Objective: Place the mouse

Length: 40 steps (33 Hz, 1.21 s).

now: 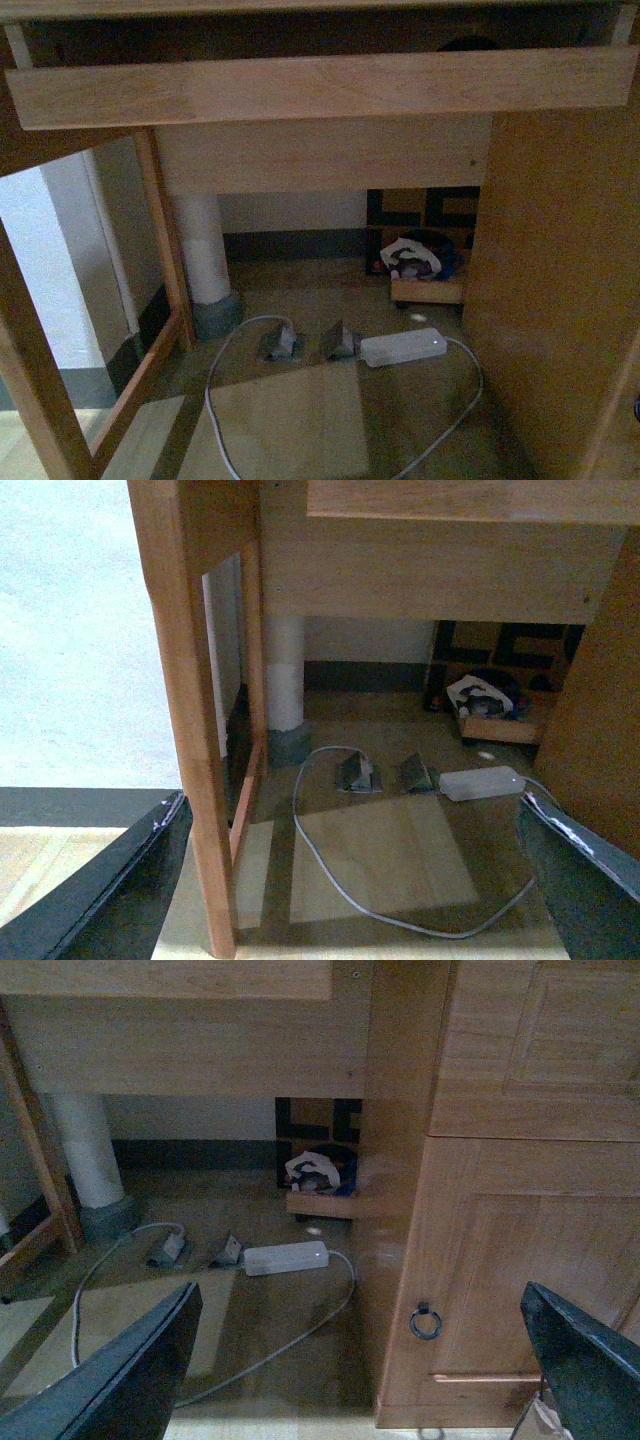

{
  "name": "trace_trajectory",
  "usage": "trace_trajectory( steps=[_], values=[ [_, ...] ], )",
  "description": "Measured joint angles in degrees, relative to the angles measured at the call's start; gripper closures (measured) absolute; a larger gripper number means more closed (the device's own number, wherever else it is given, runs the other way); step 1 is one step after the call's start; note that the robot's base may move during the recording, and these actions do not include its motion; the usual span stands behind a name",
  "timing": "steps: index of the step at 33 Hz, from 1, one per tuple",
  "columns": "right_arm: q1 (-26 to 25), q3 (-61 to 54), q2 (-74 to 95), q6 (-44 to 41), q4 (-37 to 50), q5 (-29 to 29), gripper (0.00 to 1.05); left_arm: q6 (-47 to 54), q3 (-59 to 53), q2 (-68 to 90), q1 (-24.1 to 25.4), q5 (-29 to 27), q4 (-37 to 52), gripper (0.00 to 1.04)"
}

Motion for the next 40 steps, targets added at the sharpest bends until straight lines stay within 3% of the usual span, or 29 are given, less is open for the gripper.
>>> trace_trajectory(
  steps=[40],
  values=[
    [0.0,0.0,0.0,-0.02,0.07,0.0,0.07,0.02,0.0,-0.04,0.0,0.0,0.07,0.07]
  ],
)
